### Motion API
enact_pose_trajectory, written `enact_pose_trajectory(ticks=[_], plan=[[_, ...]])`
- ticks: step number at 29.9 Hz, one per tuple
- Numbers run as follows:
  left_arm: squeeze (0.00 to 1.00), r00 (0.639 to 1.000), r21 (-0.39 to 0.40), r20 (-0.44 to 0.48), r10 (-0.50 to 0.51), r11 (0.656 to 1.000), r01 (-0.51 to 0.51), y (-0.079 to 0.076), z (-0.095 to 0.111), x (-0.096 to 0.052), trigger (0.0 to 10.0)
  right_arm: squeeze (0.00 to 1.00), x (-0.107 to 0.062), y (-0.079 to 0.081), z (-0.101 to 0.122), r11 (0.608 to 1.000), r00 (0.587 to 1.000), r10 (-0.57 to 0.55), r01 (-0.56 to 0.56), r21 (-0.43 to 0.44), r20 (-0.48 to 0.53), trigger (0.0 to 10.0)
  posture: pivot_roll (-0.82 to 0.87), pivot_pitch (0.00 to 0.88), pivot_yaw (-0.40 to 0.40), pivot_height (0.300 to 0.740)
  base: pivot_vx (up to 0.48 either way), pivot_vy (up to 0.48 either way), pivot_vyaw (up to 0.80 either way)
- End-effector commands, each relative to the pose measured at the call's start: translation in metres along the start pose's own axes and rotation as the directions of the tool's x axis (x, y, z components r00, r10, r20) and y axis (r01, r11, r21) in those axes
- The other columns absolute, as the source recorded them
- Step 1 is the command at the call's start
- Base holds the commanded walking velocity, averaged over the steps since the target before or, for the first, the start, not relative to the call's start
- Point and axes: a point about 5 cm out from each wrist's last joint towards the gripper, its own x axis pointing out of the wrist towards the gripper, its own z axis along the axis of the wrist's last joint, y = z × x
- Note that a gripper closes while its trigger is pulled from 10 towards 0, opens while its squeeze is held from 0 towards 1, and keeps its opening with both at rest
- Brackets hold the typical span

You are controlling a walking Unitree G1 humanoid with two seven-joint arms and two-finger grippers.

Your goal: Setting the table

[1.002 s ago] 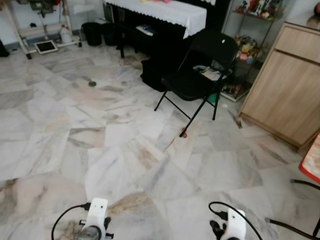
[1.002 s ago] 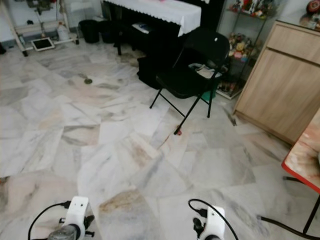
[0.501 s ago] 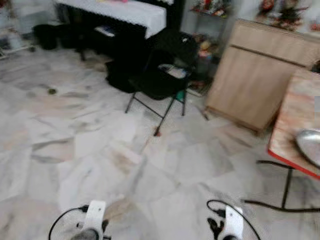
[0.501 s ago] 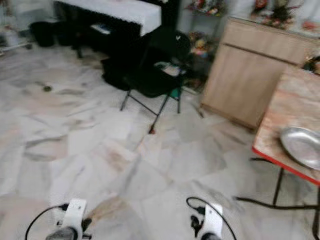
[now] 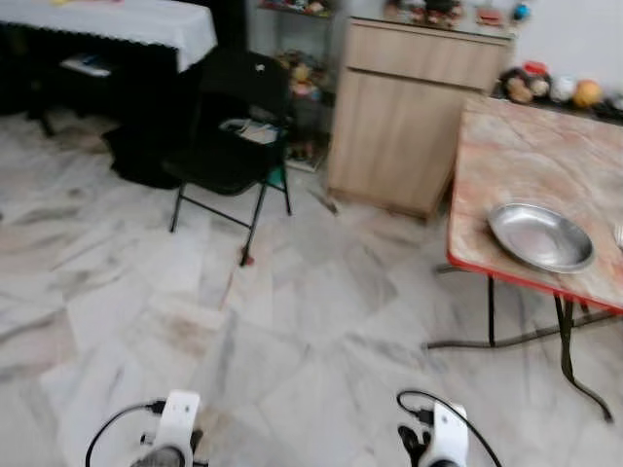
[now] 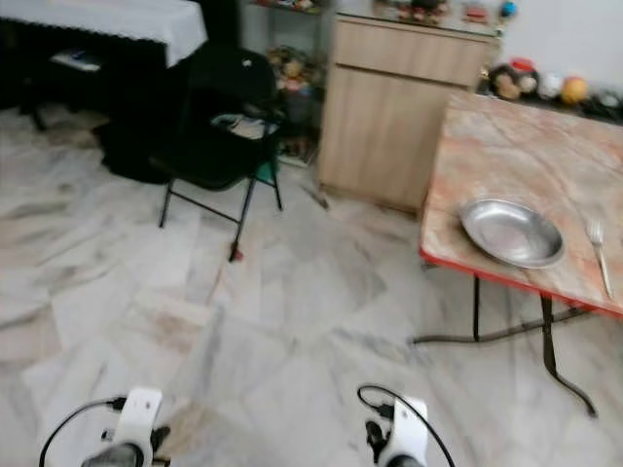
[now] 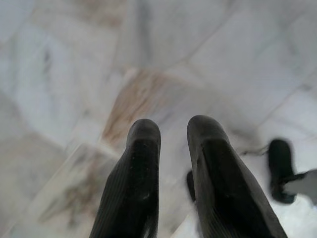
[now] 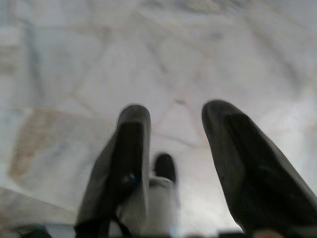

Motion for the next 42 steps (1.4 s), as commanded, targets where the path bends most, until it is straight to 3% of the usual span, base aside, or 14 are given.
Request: enact_pose_trajectory(ticks=[1,26,42], plan=[[0.0,1.0,0.023,-0.03,-0.001,1.0,0.002,0.0008,-0.0074,-0.0015,10.0,0.0,0.0015,0.0042,0.0035,1.0,1.0,0.009,-0.009,0.002,0.011,10.0,0.06,0.0,-0.035,0.74,0.0,0.0,-0.68],[0.0,1.0,0.014,-0.028,0.003,1.0,-0.003,-0.0006,-0.0074,-0.0014,10.0,0.0,0.0015,0.0033,0.0042,1.0,1.0,0.014,-0.014,-0.003,0.012,10.0,0.06,0.0,-0.041,0.74,0.0,0.0,-0.66],[0.0,0.999,0.014,-0.038,0.02,1.0,-0.019,0.0023,-0.0089,-0.0017,10.0,0.0,0.0017,0.0048,0.0043,1.0,1.0,0.018,-0.018,0.007,0.014,10.0,0.06,0.0,-0.037,0.74,0.0,-0.065,0.0]])
